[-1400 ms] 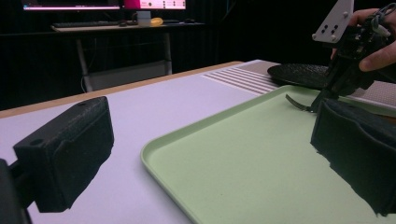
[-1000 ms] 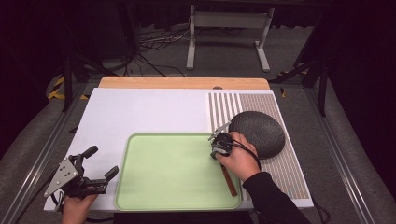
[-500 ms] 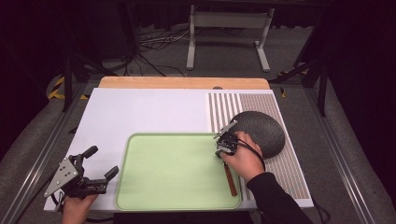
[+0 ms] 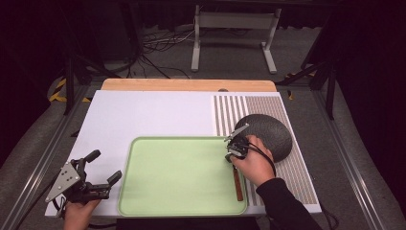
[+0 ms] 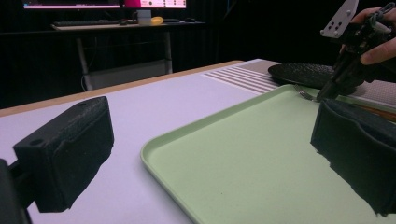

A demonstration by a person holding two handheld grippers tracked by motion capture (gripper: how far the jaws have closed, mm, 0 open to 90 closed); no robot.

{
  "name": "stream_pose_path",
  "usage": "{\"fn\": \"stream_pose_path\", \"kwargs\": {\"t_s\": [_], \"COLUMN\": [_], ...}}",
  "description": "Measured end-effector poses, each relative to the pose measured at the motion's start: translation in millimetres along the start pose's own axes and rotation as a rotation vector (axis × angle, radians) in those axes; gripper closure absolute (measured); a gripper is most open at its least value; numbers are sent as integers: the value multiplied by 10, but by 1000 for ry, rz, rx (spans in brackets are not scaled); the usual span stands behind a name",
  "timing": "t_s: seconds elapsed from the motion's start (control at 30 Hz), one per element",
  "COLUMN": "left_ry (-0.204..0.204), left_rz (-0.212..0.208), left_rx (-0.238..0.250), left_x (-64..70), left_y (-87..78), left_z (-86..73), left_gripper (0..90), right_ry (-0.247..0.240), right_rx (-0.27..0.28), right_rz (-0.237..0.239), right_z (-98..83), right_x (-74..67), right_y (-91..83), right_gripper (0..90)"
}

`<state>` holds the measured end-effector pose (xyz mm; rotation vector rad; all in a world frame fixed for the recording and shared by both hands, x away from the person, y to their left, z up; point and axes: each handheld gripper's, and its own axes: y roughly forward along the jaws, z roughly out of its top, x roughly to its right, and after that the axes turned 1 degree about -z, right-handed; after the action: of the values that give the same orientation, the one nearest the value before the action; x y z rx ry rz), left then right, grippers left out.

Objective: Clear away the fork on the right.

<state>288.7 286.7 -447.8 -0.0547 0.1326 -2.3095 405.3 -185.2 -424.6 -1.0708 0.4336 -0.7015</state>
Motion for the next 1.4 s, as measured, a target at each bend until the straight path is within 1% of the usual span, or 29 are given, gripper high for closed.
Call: {"fn": "stream_pose_path", "kwargs": {"t_s": [0.13,0.27,0.37,0.4,0.5,0.53,0.6,0.67,0.73,0.77,0.8,0.87,0.9,0.97,1.0,1.1,1.13,1.23,1.33,1.37,1.4], "left_ry": [1,1,2,4,3,3,4,3,5,3,5,5,6,7,5,4,4,6,5,7,7], "left_rz": [0,0,-1,0,0,0,0,-1,1,-1,1,1,1,2,1,1,-1,3,1,0,1], "left_rx": [-1,0,-1,1,2,2,0,1,2,1,2,2,1,2,2,0,0,3,2,-1,-2], "left_x": [0,0,1,-1,-2,-2,-1,0,-1,1,-1,0,-1,-3,-2,-1,-1,-1,1,0,0], "left_y": [1,0,2,3,6,5,3,2,2,2,2,3,3,2,1,4,4,2,4,4,4], "left_z": [0,1,1,2,1,1,2,2,2,2,2,2,2,3,3,1,2,3,3,4,3], "left_gripper": [1,1,1,1,1,1,0,1,1,1,1,1,0,0,0,1,1,0,0,0,0], "right_ry": [6,17,25,26,29,26,8,-3,-37,-37,-53,-61,-21,-30,-48,-57,-68,-100,-115,-124,-130], "right_rx": [9,7,21,34,66,78,118,170,219,219,256,295,291,302,333,347,359,410,449,491,503], "right_rz": [-4,-10,1,2,4,2,6,4,16,16,23,42,44,48,57,66,70,70,69,71,66], "right_z": [-27,-35,-38,-36,-26,-20,-2,15,42,42,52,57,43,38,22,2,-11,-78,-137,-192,-214], "right_x": [7,7,14,12,-3,-10,-26,-38,-43,-43,-46,-48,-58,-58,-49,-37,-30,16,46,67,76], "right_y": [-10,-15,-30,-44,-88,-108,-159,-199,-259,-259,-297,-363,-410,-434,-477,-511,-527,-582,-621,-650,-661], "right_gripper": [900,900,898,887,815,782,624,466,323,323,266,203,187,188,186,179,173,149,146,146,146]}}
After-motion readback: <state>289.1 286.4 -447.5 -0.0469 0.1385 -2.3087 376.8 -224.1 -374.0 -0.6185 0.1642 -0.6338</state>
